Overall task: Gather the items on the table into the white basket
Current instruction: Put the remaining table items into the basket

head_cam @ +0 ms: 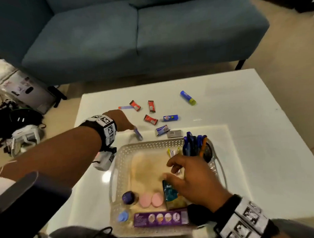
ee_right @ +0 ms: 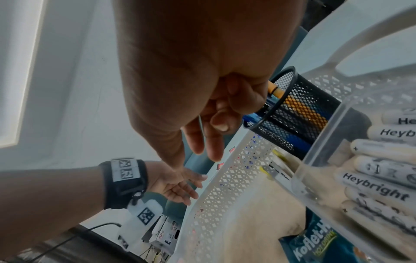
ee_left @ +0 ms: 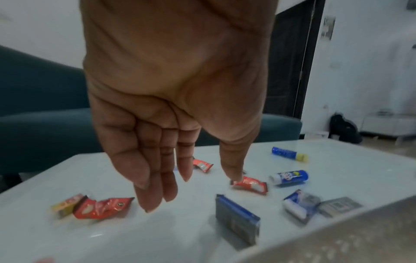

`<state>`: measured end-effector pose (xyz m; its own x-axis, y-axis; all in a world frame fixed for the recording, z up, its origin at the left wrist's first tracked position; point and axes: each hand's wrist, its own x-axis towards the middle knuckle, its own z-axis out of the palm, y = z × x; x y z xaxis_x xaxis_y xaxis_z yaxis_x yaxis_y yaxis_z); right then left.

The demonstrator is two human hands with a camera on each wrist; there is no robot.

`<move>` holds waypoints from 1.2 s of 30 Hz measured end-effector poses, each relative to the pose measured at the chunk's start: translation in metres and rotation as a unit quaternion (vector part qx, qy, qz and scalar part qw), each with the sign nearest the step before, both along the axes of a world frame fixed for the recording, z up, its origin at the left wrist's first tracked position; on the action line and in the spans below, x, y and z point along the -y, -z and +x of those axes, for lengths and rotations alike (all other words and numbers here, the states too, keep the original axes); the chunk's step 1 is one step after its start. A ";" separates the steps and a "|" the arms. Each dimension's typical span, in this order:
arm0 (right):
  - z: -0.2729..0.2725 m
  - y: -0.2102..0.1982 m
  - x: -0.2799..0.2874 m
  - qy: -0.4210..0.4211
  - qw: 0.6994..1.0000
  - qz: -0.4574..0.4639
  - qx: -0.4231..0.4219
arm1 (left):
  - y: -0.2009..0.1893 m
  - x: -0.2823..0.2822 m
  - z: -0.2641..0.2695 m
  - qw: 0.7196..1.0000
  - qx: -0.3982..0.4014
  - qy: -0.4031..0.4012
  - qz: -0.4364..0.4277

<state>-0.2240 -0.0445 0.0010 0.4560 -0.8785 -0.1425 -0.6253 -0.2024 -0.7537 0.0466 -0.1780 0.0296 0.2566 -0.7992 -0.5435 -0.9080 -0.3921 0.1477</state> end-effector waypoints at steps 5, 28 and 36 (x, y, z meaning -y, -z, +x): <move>-0.008 -0.003 0.001 -0.037 0.999 0.016 -0.003 | 0.045 0.038 -0.003 0.991 0.052 0.044 0.116; -0.015 0.004 -0.001 -0.016 0.995 0.093 0.014 | 0.057 0.039 -0.026 0.901 0.207 0.369 0.094; -0.011 0.008 -0.001 -0.019 0.995 0.102 0.007 | 0.051 0.060 -0.058 0.934 0.098 0.342 0.043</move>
